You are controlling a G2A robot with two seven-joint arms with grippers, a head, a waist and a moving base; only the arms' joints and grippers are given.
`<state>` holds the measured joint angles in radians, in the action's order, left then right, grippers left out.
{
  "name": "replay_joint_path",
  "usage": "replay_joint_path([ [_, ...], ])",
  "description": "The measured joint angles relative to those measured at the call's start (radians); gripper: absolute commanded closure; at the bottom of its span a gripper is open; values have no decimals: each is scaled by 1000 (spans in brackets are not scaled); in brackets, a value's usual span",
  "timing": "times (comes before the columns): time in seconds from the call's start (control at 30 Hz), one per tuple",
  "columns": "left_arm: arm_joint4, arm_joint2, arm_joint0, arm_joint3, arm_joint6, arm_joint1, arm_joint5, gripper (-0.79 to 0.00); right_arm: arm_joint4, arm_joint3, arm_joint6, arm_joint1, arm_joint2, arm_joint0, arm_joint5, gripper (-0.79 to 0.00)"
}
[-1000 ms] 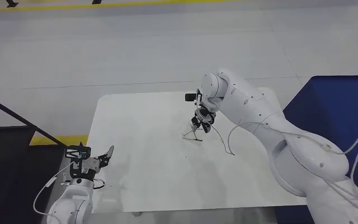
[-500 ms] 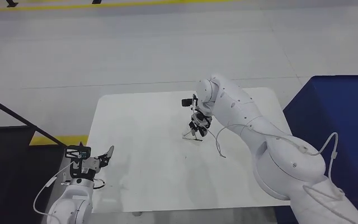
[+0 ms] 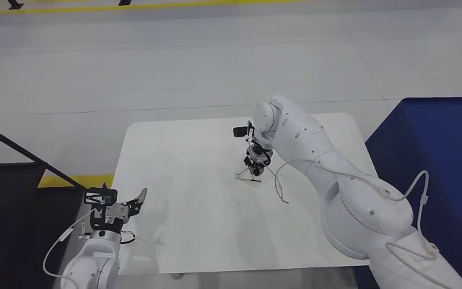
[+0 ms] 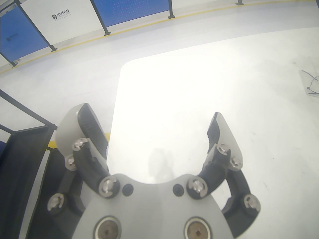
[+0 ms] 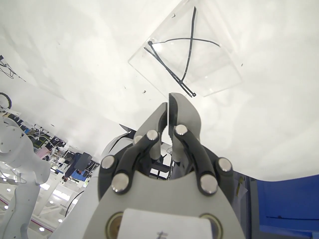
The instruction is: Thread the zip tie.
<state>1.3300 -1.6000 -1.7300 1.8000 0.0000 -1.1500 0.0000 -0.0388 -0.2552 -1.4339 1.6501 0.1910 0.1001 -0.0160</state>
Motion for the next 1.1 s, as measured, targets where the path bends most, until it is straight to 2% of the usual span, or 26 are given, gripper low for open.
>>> replay_joint_path([
  [0.2,0,0,0,0,0,0,0,-785,-12,-11,14,-1,-2,1,6,0],
  [0.27,0,0,0,0,0,0,0,-785,-48,-38,96,-4,-6,7,28,0],
  [0.33,0,0,0,0,0,0,0,-785,-62,-54,179,-11,-1,16,74,0],
  [0.43,0,0,0,0,0,0,0,-785,-58,-58,239,-25,14,32,163,0],
  [0.6,0,0,0,0,0,0,0,-785,-28,-46,207,-46,44,49,269,0],
  [1.07,0,0,0,0,0,0,0,-785,-74,-34,197,-60,66,84,222,0],
  [1.1,0,0,0,0,0,0,0,-785,-76,-35,194,-60,68,87,220,-74],
])
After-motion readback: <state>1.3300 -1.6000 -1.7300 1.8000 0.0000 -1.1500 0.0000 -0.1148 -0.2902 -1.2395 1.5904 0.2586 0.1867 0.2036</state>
